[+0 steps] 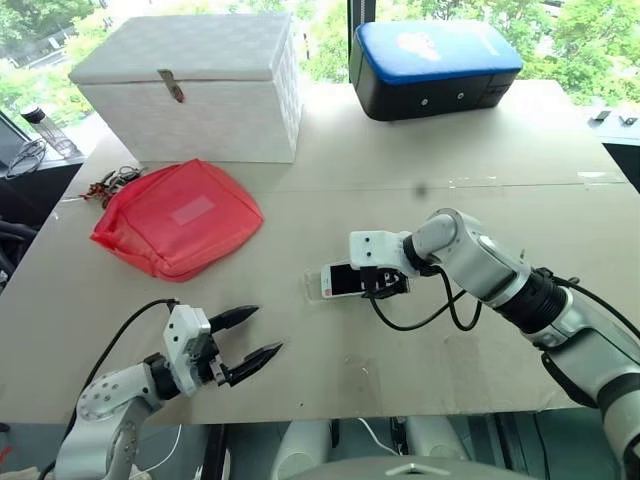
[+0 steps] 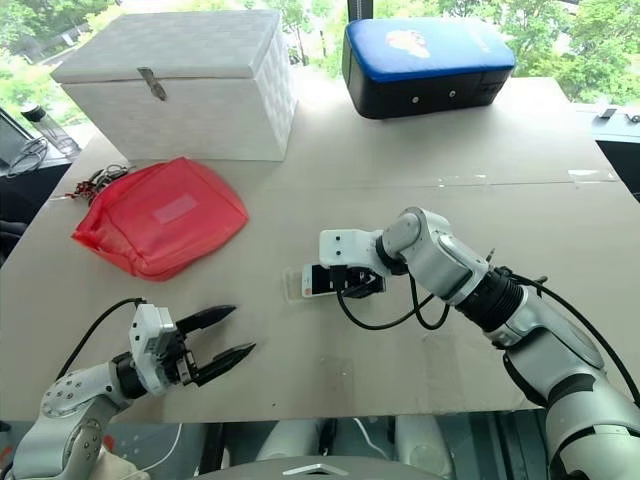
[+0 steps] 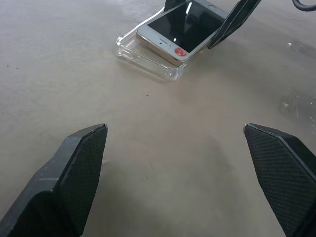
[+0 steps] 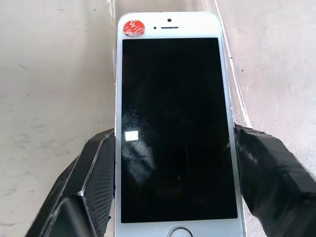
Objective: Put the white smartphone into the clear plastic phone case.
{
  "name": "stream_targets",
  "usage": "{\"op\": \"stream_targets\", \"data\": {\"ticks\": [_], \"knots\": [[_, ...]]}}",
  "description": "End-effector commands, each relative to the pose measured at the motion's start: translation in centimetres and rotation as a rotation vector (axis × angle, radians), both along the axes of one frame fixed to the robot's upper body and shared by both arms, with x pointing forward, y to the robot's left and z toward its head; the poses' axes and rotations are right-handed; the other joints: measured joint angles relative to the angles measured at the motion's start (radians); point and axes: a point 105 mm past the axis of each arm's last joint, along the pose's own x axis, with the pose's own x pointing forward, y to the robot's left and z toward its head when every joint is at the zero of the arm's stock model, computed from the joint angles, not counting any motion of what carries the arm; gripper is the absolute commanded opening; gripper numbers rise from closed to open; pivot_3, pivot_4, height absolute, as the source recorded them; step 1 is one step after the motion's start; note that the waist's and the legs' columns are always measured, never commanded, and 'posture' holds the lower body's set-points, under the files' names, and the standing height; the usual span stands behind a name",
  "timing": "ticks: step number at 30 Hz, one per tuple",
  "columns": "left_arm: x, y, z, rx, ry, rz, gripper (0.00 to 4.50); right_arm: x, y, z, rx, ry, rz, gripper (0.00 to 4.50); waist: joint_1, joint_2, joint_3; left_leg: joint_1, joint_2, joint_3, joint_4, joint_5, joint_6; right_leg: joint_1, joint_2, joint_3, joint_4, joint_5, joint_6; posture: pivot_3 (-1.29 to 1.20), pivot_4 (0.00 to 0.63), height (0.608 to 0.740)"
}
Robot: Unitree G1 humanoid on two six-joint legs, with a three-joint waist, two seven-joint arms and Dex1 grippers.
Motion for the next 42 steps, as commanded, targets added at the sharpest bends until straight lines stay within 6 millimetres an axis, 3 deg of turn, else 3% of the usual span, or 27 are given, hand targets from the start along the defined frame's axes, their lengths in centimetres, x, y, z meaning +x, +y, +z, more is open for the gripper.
{"op": "stream_targets", "data": {"ticks": [1, 4, 11, 19, 31, 38, 42], "knots": [[0.1, -0.2, 0.9, 0.007, -0.042, -0.007, 4.50, 1.3, -1.6, -0.7, -0.042, -0.038, -0.092, 4.40, 0.001, 0.000, 0.000, 0.000, 0.000, 0.000, 0.000, 0.000, 0.000, 0.000, 0.000, 0.000, 0.000, 0.000, 0.000, 0.00, 0.150, 0.740], [0.1, -0.4, 0.9, 0.007, -0.045, -0.007, 4.50, 1.0, -1.9, 0.3, -0.018, -0.043, -0.082, 4.40, 0.002, 0.000, 0.000, 0.000, 0.000, 0.000, 0.000, 0.000, 0.000, 0.000, 0.000, 0.000, 0.000, 0.000, 0.000, 0.00, 0.150, 0.740], [1.5, -1.3, 2.0, 0.007, -0.072, 0.015, 4.50, 0.2, -2.5, 5.0, 0.144, -0.110, -0.072, 4.40, 0.007, 0.001, 0.002, -0.004, -0.001, -0.001, 0.000, 0.000, 0.000, -0.001, -0.001, -0.001, -0.001, 0.000, 0.000, 0.00, 0.150, 0.740], [3.3, -2.7, 2.3, 0.050, -0.080, -0.002, 4.50, -0.2, -3.8, 4.2, 0.119, -0.148, -0.058, 4.40, -0.001, 0.000, 0.002, -0.003, 0.000, 0.000, -0.001, 0.000, 0.000, -0.001, 0.000, 0.000, -0.001, 0.000, 0.000, 0.00, 0.150, 0.740], [8.3, -4.6, 0.8, 0.251, -0.147, 0.059, 4.50, 1.2, -7.6, 2.7, 0.114, -0.215, -0.320, 4.40, 0.011, 0.000, 0.002, -0.004, -0.001, -0.001, 0.000, 0.000, 0.000, -0.001, 0.000, -0.001, -0.001, 0.000, 0.000, 0.00, 0.150, 0.740], [11.7, -5.7, 2.6, 0.268, -0.237, 0.033, 4.50, 1.3, -7.6, 1.5, 0.118, -0.218, -0.392, 4.40, 0.006, 0.000, 0.002, -0.004, -0.001, 0.000, 0.001, 0.000, 0.000, -0.001, 0.000, -0.001, 0.000, 0.000, 0.000, 0.00, 0.150, 0.740], [12.1, -4.6, 3.1, 0.295, -0.241, 0.028, 4.50, 2.7, -7.7, 1.1, 0.162, -0.258, -0.482, 4.40, -0.007, -0.001, 0.001, -0.003, -0.001, 0.001, 0.001, 0.000, 0.000, -0.001, 0.001, 0.000, 0.000, 0.000, 0.000, 0.00, 0.150, 0.740]]}}
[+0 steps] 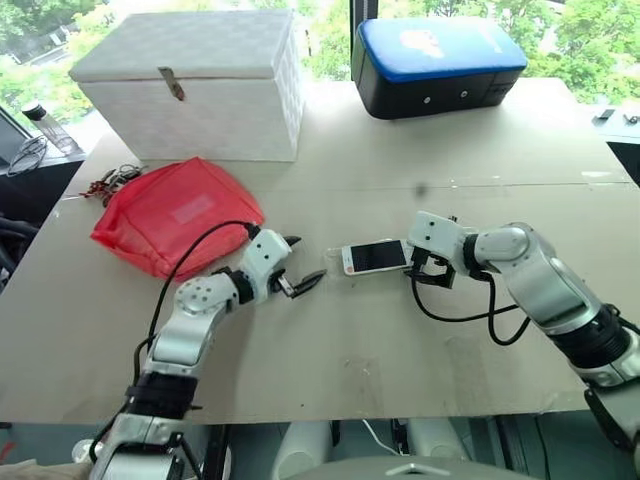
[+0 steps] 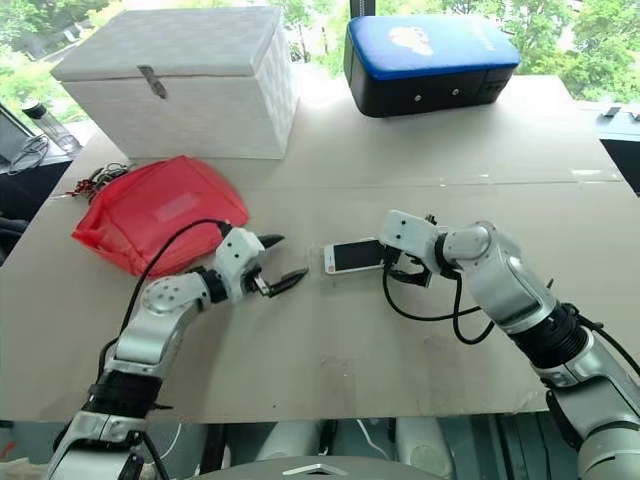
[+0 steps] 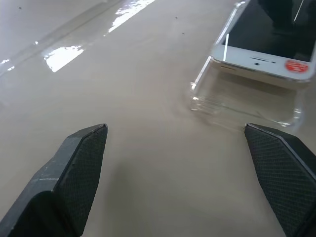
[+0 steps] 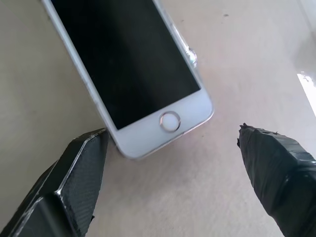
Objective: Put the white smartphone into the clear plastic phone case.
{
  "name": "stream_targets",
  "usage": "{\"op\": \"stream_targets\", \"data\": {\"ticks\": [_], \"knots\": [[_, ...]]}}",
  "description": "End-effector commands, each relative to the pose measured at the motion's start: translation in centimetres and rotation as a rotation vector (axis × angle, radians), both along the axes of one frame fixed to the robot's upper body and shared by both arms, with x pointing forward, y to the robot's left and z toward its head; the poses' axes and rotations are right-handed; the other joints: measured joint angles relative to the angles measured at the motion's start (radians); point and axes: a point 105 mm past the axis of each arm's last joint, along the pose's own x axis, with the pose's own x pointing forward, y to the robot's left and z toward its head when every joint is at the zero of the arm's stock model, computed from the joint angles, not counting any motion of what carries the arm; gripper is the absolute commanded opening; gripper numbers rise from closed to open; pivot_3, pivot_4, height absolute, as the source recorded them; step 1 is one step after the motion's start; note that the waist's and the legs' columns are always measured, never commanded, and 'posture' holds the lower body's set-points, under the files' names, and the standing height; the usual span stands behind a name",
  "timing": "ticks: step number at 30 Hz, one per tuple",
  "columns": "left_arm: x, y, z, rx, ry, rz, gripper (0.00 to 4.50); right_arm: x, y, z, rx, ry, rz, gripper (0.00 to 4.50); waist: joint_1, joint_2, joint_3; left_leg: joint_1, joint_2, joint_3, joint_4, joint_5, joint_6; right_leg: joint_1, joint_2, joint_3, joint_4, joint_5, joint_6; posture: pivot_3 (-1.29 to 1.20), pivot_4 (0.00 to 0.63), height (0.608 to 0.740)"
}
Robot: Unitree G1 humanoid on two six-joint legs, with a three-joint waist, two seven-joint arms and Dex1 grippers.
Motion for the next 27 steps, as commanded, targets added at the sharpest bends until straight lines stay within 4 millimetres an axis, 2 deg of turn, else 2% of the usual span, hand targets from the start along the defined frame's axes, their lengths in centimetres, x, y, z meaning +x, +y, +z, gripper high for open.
{"op": "stream_targets", "data": {"ticks": [1, 3, 5, 8, 13, 15, 17, 20, 21, 22, 23, 24, 25, 27], "knots": [[0.2, 1.3, 0.7, 0.016, -0.022, 0.007, 4.50, 1.5, -0.6, 0.0, 0.024, -0.074, -0.098, 4.40, -0.004, 0.000, 0.000, 0.001, 0.000, 0.000, 0.000, 0.000, 0.000, 0.000, 0.000, 0.000, 0.000, 0.000, 0.000, 0.00, 0.150, 0.740], [0.4, 2.4, 1.2, 0.003, -0.025, 0.057, 4.50, 2.0, -0.5, 0.0, 0.067, -0.084, -0.131, 4.40, -0.005, 0.000, 0.000, 0.001, 0.000, 0.000, 0.000, 0.000, 0.000, 0.000, 0.000, 0.001, 0.001, 0.000, 0.000, 0.00, 0.150, 0.740], [0.4, 2.6, 1.8, -0.051, -0.020, 0.092, 4.50, 2.2, -0.2, 0.3, 0.113, -0.088, -0.148, 4.40, -0.002, 0.000, 0.000, 0.001, 0.000, 0.000, 0.000, 0.000, -0.001, 0.000, 0.000, 0.001, 0.001, 0.000, 0.000, 0.00, 0.150, 0.740], [-0.5, 1.2, 2.4, -0.144, 0.020, 0.081, 4.50, 1.2, 0.4, 0.9, 0.175, -0.076, -0.096, 4.40, 0.003, 0.000, 0.000, 0.000, 0.000, -0.001, 0.001, 0.000, 0.000, 0.000, 0.000, 0.001, 0.001, 0.000, 0.000, 0.00, 0.150, 0.740], [-2.1, -1.1, 2.9, -0.208, 0.096, 0.035, 4.50, -0.2, -1.1, 1.1, 0.214, -0.038, -0.085, 4.40, 0.008, 0.000, 0.000, -0.002, 0.000, -0.002, 0.001, 0.000, 0.000, 0.000, 0.000, -0.001, 0.000, 0.000, 0.000, 0.00, 0.150, 0.740], [-2.4, -1.1, 2.4, -0.176, 0.120, 0.035, 4.50, -0.4, -1.3, 1.1, 0.245, -0.030, -0.075, 4.40, 0.006, 0.000, 0.000, -0.001, 0.000, -0.002, 0.001, 0.000, 0.000, 0.000, 0.000, 0.000, 0.000, 0.000, 0.000, 0.00, 0.150, 0.740], [-2.6, -0.6, 1.7, -0.158, 0.157, 0.063, 3.96, -0.1, -1.5, 0.8, 0.245, -0.027, -0.080, 4.50, 0.000, 0.000, 0.000, 0.000, 0.000, 0.000, 0.001, 0.000, 0.000, 0.000, 0.000, 0.001, 0.001, 0.000, 0.000, 0.00, 0.150, 0.740], [-2.4, -0.1, 1.6, -0.149, 0.153, 0.102, 3.05, 2.3, -2.7, 0.4, 0.159, -0.120, -0.151, 4.50, 0.001, 0.000, 0.000, 0.001, 0.001, 0.001, 0.000, 0.000, 0.000, 0.000, 0.001, 0.002, 0.001, 0.000, 0.000, 0.00, 0.150, 0.740], [-2.3, 0.0, 1.7, -0.161, 0.148, 0.124, 2.66, 3.1, -3.0, 0.5, 0.171, -0.145, -0.180, 4.50, 0.003, 0.000, 0.000, 0.001, 0.001, 0.001, 0.000, 0.000, 0.000, 0.000, 0.001, 0.002, 0.001, 0.000, 0.000, 0.00, 0.150, 0.740], [-2.3, 0.2, 1.9, -0.170, 0.144, 0.144, 1.98, 3.8, -3.1, 0.5, 0.191, -0.157, -0.208, 4.50, 0.003, 0.000, 0.000, 0.001, 0.000, 0.001, 0.001, 0.000, 0.000, 0.001, 0.001, 0.002, 0.001, 0.000, 0.000, 0.00, 0.150, 0.740], [-2.2, 0.3, 1.9, -0.177, 0.143, 0.164, 1.92, 4.3, -3.2, 0.2, 0.212, -0.160, -0.225, 4.50, 0.004, -0.001, -0.001, 0.001, 0.000, 0.001, 0.001, 0.000, 0.000, 0.000, 0.001, 0.002, 0.001, 0.000, 0.000, 0.00, 0.150, 0.740], [-2.2, 0.5, 1.7, -0.175, 0.145, 0.193, 1.49, 4.9, -3.2, -0.2, 0.227, -0.168, -0.238, 4.50, 0.004, -0.001, -0.001, 0.001, 0.000, 0.001, 0.001, 0.000, 0.000, 0.001, 0.001, 0.001, 0.001, 0.000, 0.000, 0.00, 0.150, 0.740], [-2.4, 0.3, 1.1, -0.158, 0.156, 0.217, 1.35, 5.3, -2.9, -1.1, 0.256, -0.151, -0.242, 4.50, 0.005, -0.001, -0.001, 0.001, 0.000, 0.001, 0.001, 0.000, 0.000, 0.001, 0.001, 0.001, 0.001, 0.000, 0.000, 0.00, 0.150, 0.740], [-2.8, -0.5, -0.1, -0.139, 0.182, 0.240, 1.35, 5.5, -2.5, -2.7, 0.277, -0.123, -0.212, 4.50, 0.001, -0.003, -0.002, 0.001, 0.000, 0.001, 0.001, 0.000, -0.001, 0.001, 0.001, 0.002, 0.001, 0.000, 0.000, 0.00, 0.150, 0.740]]}}
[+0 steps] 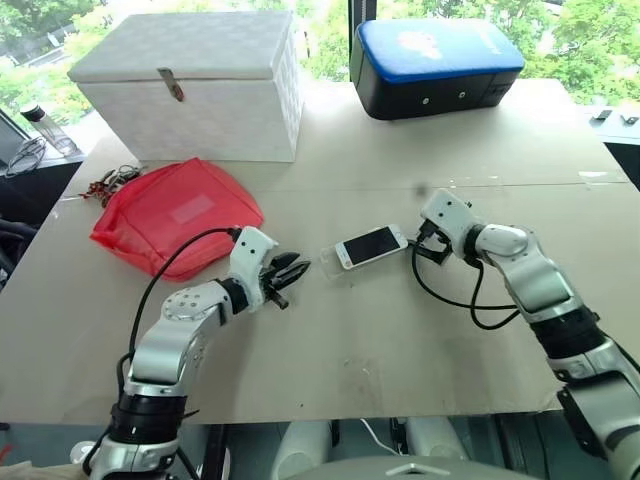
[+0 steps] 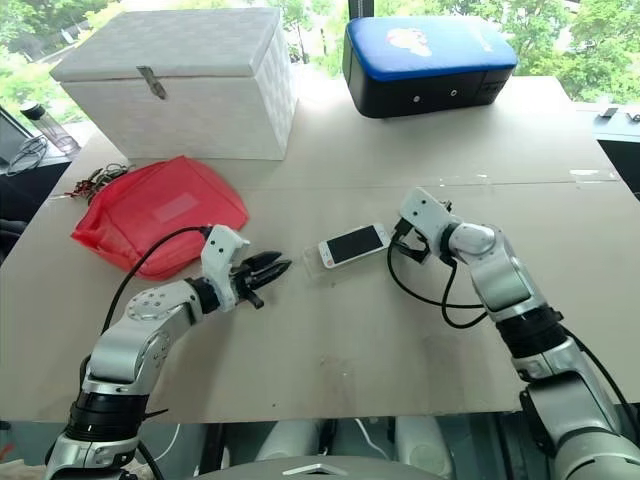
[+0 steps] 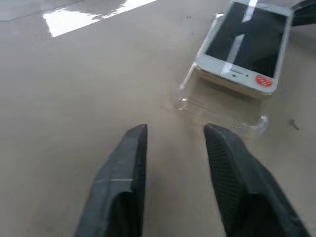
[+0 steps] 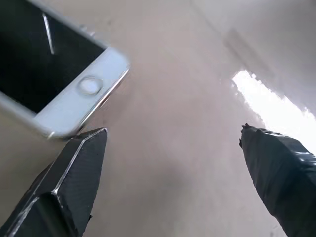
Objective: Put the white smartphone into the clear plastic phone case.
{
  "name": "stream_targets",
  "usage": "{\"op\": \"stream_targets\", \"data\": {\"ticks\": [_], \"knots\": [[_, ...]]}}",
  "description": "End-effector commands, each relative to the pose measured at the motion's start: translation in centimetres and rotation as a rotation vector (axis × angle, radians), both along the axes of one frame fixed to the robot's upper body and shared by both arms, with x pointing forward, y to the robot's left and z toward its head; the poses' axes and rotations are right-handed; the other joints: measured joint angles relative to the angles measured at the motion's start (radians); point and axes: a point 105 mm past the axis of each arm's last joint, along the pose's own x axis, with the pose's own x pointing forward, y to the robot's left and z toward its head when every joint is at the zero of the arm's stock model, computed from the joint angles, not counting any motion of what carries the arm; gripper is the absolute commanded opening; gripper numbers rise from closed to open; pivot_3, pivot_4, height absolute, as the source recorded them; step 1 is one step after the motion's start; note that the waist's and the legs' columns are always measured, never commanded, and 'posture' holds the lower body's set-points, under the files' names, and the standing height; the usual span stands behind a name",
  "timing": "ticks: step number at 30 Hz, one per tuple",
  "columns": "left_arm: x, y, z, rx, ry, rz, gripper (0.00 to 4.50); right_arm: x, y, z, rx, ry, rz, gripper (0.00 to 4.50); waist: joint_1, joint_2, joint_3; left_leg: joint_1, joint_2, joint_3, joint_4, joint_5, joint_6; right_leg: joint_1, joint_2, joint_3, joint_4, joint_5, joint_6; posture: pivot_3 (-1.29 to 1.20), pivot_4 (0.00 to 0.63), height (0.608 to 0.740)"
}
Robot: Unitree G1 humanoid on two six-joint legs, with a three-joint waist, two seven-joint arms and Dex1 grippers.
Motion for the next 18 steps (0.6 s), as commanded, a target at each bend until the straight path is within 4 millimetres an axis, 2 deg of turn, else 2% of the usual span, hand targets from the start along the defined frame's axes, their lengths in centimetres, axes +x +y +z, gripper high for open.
{"op": "stream_targets", "data": {"ticks": [1, 5, 7, 13, 18], "knots": [[-0.5, -1.5, -0.9, 0.033, 0.006, 0.027, 1.35, 0.5, -0.1, -2.7, 0.042, 0.040, 0.011, 4.50, -0.004, -0.001, -0.002, 0.001, 0.000, 0.002, 0.000, 0.000, 0.000, 0.000, 0.000, 0.002, 0.000, 0.000, 0.000, 0.00, 0.150, 0.740], [0.0, -3.5, -2.1, 0.020, 0.023, 0.027, 1.35, -0.2, 0.8, -3.4, 0.118, 0.074, 0.099, 4.50, 0.000, -0.003, -0.004, 0.009, 0.000, 0.002, 0.000, 0.000, 0.000, 0.008, 0.000, 0.002, 0.001, 0.000, 0.000, 0.00, 0.150, 0.740], [0.7, -3.8, -2.1, 0.005, 0.010, 0.039, 1.35, -1.0, 1.4, -3.5, 0.149, 0.092, 0.152, 4.50, 0.001, -0.003, -0.004, 0.020, 0.000, 0.002, -0.001, 0.000, 0.001, 0.019, 0.001, 0.002, -0.001, 0.000, 0.000, 0.00, 0.150, 0.740], [2.3, -2.3, -2.2, 0.046, -0.026, 0.034, 1.35, -3.9, 2.4, -3.3, 0.199, 0.127, 0.257, 4.50, 0.000, -0.003, -0.004, 0.019, 0.001, 0.002, -0.002, 0.000, 0.000, 0.018, 0.001, 0.002, -0.001, 0.000, 0.000, 0.00, 0.150, 0.740], [2.9, -1.9, -2.2, 0.059, -0.038, -0.027, 1.35, -5.2, 1.8, -3.5, 0.209, 0.131, 0.212, 4.50, -0.001, -0.003, -0.004, 0.019, 0.001, 0.002, -0.003, 0.000, 0.000, 0.018, 0.001, 0.003, -0.001, 0.000, 0.000, 0.00, 0.150, 0.740]]}}
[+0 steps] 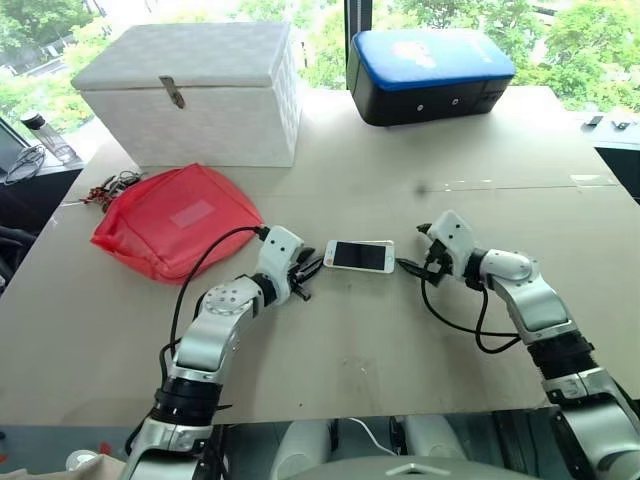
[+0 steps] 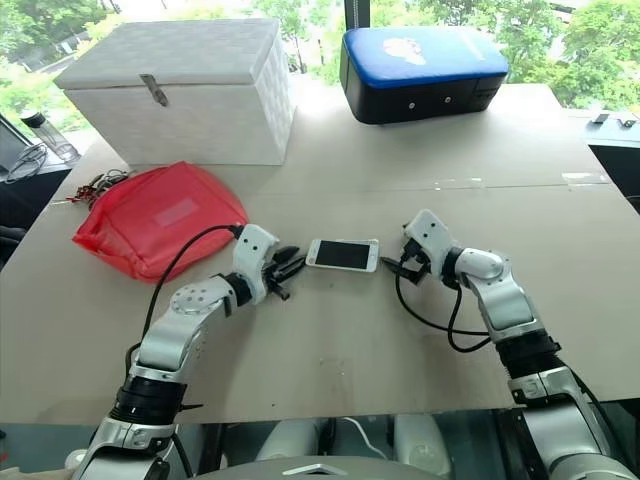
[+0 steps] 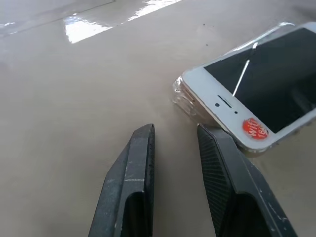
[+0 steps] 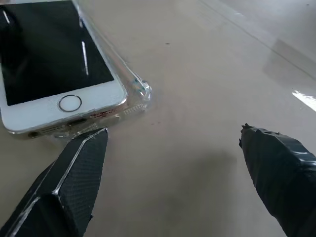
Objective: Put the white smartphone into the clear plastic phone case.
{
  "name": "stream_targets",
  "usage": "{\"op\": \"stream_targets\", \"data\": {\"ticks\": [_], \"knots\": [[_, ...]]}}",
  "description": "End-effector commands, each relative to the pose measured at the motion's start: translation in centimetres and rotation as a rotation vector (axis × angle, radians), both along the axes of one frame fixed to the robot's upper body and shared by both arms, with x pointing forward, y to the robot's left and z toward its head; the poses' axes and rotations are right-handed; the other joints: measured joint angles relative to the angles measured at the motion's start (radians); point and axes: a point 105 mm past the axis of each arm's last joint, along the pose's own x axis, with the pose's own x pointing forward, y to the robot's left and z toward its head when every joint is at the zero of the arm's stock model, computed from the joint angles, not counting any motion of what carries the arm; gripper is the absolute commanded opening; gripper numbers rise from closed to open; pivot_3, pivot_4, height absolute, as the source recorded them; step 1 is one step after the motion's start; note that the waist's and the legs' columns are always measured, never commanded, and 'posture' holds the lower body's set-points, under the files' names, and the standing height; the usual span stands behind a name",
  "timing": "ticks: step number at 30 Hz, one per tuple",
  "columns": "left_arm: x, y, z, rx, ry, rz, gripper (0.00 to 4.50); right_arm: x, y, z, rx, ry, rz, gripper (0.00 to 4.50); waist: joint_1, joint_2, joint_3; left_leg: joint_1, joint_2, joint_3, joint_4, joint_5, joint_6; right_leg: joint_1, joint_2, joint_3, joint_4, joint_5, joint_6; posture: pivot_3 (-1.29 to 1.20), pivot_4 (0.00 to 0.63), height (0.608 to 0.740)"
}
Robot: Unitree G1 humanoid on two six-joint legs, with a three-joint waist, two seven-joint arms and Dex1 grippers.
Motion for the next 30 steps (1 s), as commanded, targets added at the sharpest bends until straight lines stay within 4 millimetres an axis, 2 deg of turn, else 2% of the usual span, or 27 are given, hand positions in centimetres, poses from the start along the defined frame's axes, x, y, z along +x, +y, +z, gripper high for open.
{"op": "stream_targets", "data": {"ticks": [1, 6, 7, 10, 13, 17, 21, 27, 30], "knots": [[0.0, 0.3, -0.7, 0.011, 0.019, -0.042, 1.35, -1.5, 0.9, -0.5, 0.008, 0.025, 0.022, 4.50, 0.002, 0.000, 0.000, 0.000, 0.000, 0.000, 0.000, 0.000, 0.000, 0.000, 0.000, 0.000, 0.000, 0.000, 0.000, 0.00, 0.150, 0.740], [0.0, -1.3, -0.7, 0.003, 0.000, -0.158, 1.35, -2.9, -0.1, 0.6, 0.066, 0.028, -0.059, 4.50, 0.009, 0.000, 0.000, -0.001, 0.000, -0.001, 0.000, 0.000, 0.000, 0.000, 0.000, -0.001, -0.001, 0.000, 0.000, 0.00, 0.150, 0.740], [0.2, -1.5, -0.7, 0.010, -0.001, -0.171, 1.35, -3.2, -0.8, 0.5, 0.035, 0.024, -0.080, 4.50, 0.011, 0.001, 0.000, -0.001, 0.000, -0.001, 0.000, 0.000, 0.000, 0.000, -0.001, -0.001, -0.001, 0.000, 0.000, 0.00, 0.150, 0.740], [0.7, -1.1, -0.6, 0.021, -0.006, -0.170, 1.35, -3.7, -2.8, 0.3, -0.026, 0.031, -0.162, 4.50, 0.027, 0.001, 0.000, -0.002, -0.001, -0.002, 0.001, 0.000, 0.000, 0.000, -0.001, -0.002, -0.001, 0.000, 0.000, 0.00, 0.150, 0.740], [0.8, -0.3, 0.4, -0.050, -0.005, -0.144, 1.35, -4.6, -3.5, 1.6, 0.012, 0.050, -0.154, 4.50, 0.032, 0.001, 0.001, -0.003, -0.002, -0.004, 0.001, 0.000, 0.000, 0.000, -0.001, -0.003, -0.002, 0.000, 0.000, 0.00, 0.150, 0.740], [-0.2, -0.1, 2.2, -0.137, 0.020, -0.211, 1.35, -5.3, -3.3, 3.0, 0.039, 0.060, -0.105, 4.50, 0.020, 0.001, 0.003, -0.005, -0.001, -0.003, 0.000, 0.000, 0.000, -0.003, -0.001, -0.003, -0.002, 0.000, 0.000, 0.00, 0.150, 0.740], [0.0, -0.1, 2.3, -0.081, 0.022, -0.234, 1.35, -5.3, -2.3, 3.5, 0.055, 0.067, -0.065, 4.50, 0.016, 0.001, 0.004, -0.006, -0.001, -0.004, 0.000, 0.000, 0.000, -0.003, -0.001, -0.003, -0.002, 0.000, 0.000, 0.00, 0.150, 0.740], [-0.3, -2.6, 2.5, -0.050, -0.005, -0.301, 1.35, -4.5, -1.7, 2.3, -0.011, 0.048, -0.084, 4.50, 0.026, 0.001, 0.004, -0.007, -0.001, -0.004, 0.001, 0.000, 0.000, -0.003, -0.001, -0.004, -0.003, 0.000, 0.000, 0.00, 0.150, 0.740], [-0.8, -3.6, 2.6, -0.058, 0.001, -0.327, 1.35, -5.7, -0.9, 2.2, -0.010, 0.088, -0.006, 4.50, 0.027, 0.001, 0.004, -0.012, -0.001, -0.004, 0.002, 0.000, 0.000, -0.009, -0.001, -0.004, -0.002, 0.000, 0.000, 0.00, 0.150, 0.740]]}}
